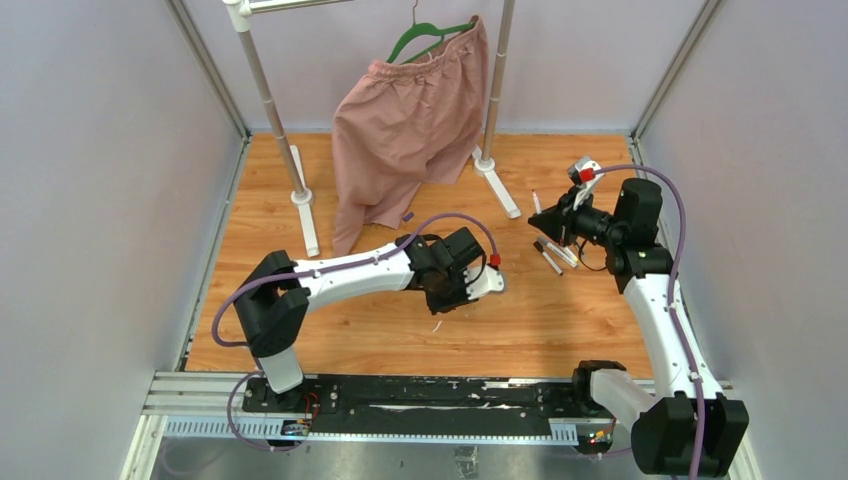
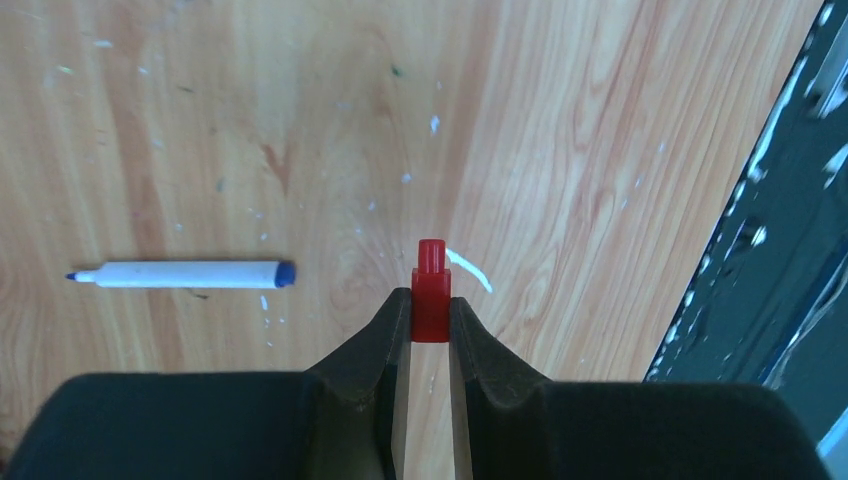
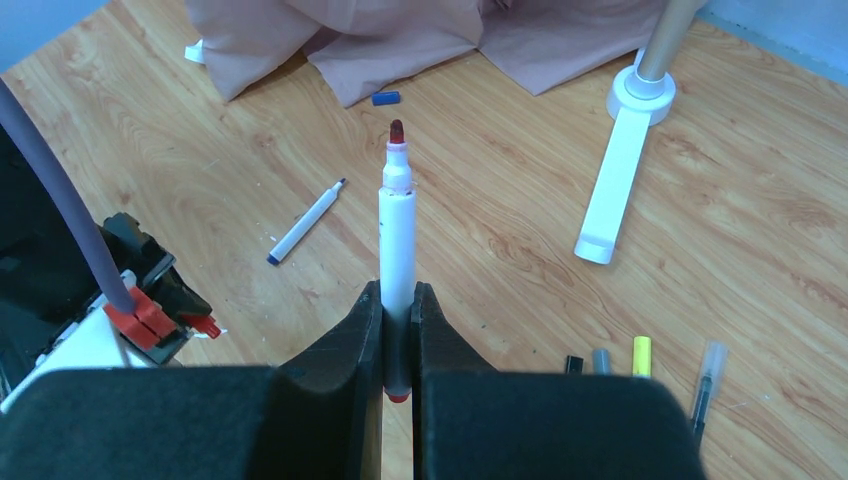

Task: Insert the pens into the pen caps
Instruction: Move the pen cap to the center of the board.

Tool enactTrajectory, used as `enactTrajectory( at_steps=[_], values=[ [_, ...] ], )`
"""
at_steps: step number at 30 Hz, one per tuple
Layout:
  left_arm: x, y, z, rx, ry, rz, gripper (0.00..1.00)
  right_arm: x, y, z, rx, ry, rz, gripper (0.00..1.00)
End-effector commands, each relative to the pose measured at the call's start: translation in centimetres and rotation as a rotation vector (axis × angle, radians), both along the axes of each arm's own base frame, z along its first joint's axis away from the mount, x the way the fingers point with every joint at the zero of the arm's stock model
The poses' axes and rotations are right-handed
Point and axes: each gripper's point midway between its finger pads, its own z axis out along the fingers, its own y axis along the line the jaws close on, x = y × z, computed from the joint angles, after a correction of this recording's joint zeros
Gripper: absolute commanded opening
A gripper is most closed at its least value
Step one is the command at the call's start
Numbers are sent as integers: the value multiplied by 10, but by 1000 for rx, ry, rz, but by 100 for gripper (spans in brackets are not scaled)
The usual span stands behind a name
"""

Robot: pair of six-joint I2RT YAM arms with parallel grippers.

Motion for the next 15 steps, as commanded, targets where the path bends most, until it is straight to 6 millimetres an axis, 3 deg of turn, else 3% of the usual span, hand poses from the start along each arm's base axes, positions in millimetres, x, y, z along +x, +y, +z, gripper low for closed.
enactTrajectory(
  at_steps=[1,4,7,11,15],
  values=[
    [-6,17,-7,46,-24,-154,11,-5,2,3,31,-2,24,0],
    [-3,18,-13,44,-53,-184,11,-5,2,3,30,-2,22,0],
    [-8,4,-3,-56,-64,-240,10,-5,2,3,28,-3,20,0],
    [4,14,-2,-38,-106,-206,10,-6,1,4,28,-10,18,0],
    [17,24,-14,16,-144,-150,10,-8,4,5,39,-5,33,0]
  ],
)
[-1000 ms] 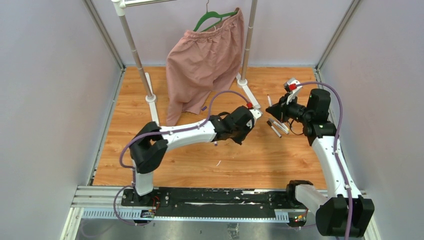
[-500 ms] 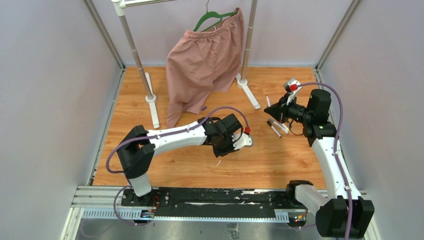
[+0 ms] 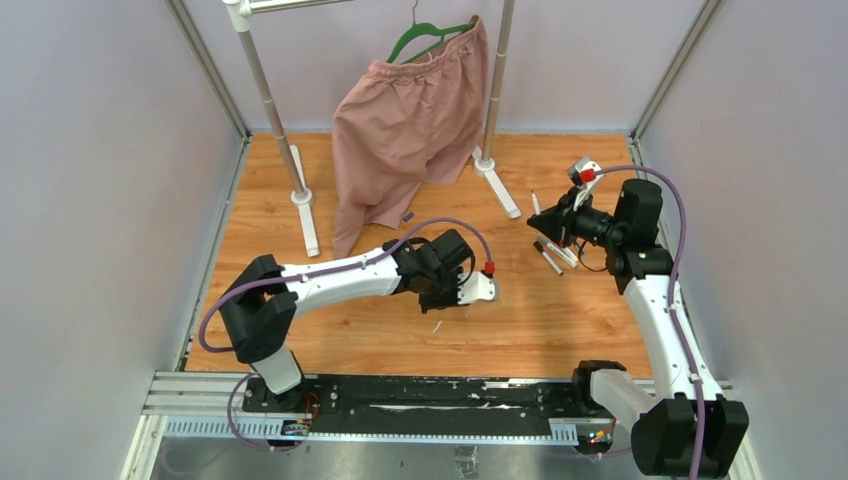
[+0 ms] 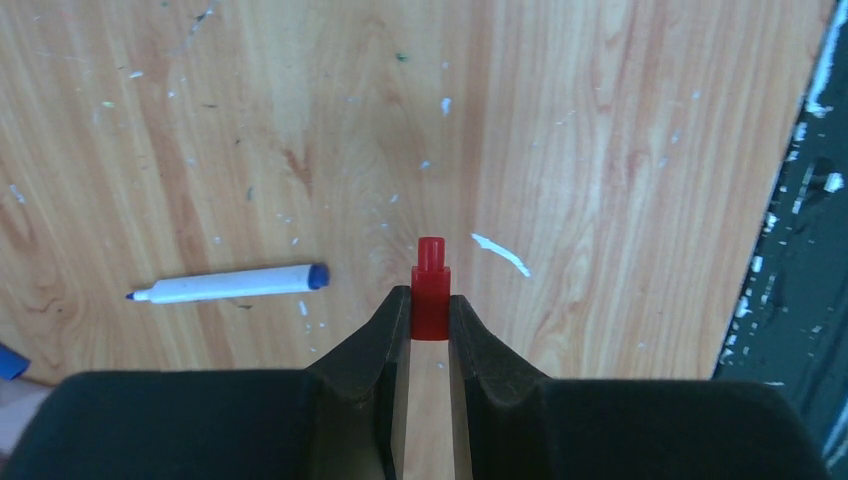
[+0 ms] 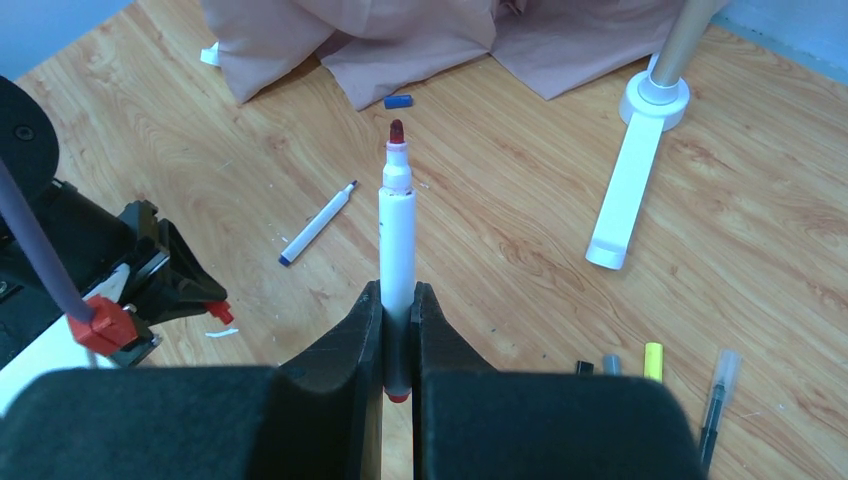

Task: Insert the pens into the pen caps
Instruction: Move the pen cap to the center of the board.

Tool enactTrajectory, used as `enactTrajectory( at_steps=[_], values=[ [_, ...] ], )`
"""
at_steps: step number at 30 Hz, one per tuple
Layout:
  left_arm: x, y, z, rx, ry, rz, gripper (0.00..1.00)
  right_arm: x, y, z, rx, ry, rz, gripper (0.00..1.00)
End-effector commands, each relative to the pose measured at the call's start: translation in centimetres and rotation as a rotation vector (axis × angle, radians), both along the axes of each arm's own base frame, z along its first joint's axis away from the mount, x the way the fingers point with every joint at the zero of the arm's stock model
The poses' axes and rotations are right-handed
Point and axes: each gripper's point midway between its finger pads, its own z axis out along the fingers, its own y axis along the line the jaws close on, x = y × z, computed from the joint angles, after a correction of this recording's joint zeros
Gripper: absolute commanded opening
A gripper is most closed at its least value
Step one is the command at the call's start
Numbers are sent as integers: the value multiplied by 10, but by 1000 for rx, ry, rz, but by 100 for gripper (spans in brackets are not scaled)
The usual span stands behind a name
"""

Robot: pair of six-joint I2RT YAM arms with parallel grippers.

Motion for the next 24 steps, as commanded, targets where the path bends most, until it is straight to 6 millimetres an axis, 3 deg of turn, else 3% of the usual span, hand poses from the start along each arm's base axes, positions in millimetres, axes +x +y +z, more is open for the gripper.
enactTrajectory(
  at_steps=[1,6,19,24],
  values=[
    [22,11,-8,24,-84,52,10,-5,1,4,28,-6,18,0],
    [32,22,-23,-3,-63,112,11,-6,3,4,33,-5,28,0],
    [23,31,-63,108,83,129,18,-7,2,5,32,-10,25,0],
    [31,35,-65,134,67,183,25,-6,1,5,31,-12,19,0]
  ],
)
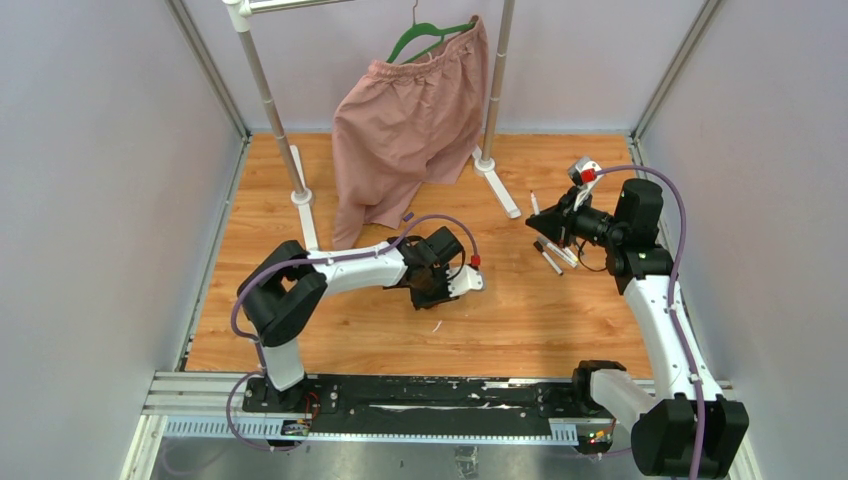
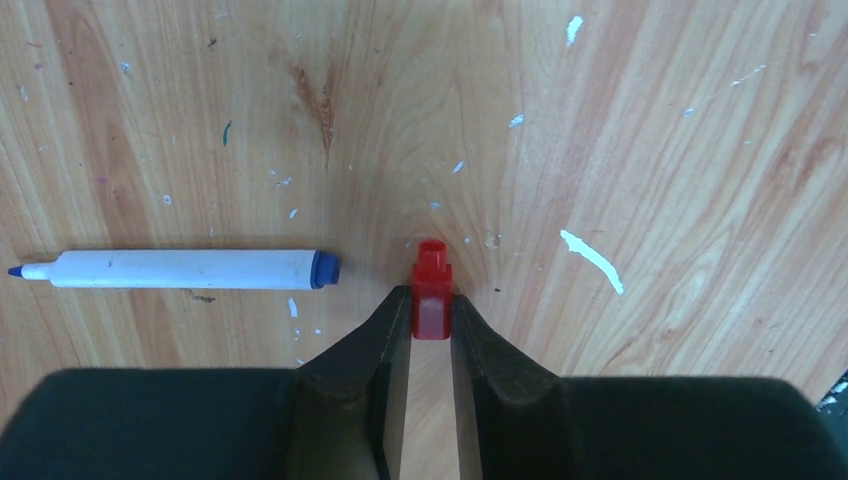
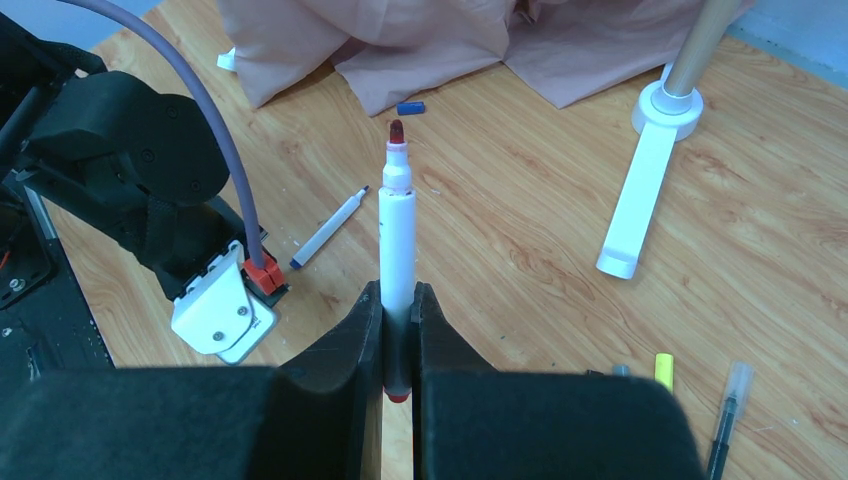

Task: Insert the pens into the pen caps
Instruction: Move the pen cap to the center of the board.

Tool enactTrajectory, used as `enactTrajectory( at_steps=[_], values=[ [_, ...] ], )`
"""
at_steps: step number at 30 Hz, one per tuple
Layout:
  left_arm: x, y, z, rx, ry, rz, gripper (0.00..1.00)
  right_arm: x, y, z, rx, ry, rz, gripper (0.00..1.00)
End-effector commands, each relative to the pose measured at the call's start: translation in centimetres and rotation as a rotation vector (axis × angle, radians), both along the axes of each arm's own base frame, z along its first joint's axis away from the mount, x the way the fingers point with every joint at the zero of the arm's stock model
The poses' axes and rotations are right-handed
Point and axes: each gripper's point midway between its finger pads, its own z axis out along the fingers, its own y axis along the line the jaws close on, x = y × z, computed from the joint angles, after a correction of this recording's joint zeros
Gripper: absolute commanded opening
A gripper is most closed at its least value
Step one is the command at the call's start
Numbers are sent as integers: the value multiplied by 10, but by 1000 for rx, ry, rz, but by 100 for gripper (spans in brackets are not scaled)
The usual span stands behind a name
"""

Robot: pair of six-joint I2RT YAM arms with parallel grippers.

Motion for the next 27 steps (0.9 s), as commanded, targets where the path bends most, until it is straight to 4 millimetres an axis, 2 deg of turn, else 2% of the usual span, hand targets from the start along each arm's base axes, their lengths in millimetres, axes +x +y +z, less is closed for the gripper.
enactTrajectory(
  at_steps=[1,6,10,12,13,15,18,21,27],
  values=[
    [4,8,-10,50,1,63,27,-3,-3,1,11,-7,-7,0],
    [19,10,7,19,-74,154,42,-3,-4,1,12,-8,-9,0],
    [24,8,29,-47,-120,228,43,-3,-4,1,13,-6,-8,0],
    [24,6,45,-108,-140,269,43,-2,-4,0,14,-5,-7,0],
    [24,5,59,-160,-159,293,43,-3,-4,0,14,-5,-7,0],
    [22,4,77,-256,-176,353,42,-3,-3,-1,15,-2,-5,0],
    [14,7,94,-377,-177,435,41,-2,-3,-1,15,-2,-5,0],
    [3,11,92,-457,-117,543,37,-2,-4,-1,15,-2,-6,0],
    [-17,6,63,-481,57,689,12,-2,-4,-2,14,-2,-6,0]
  ],
)
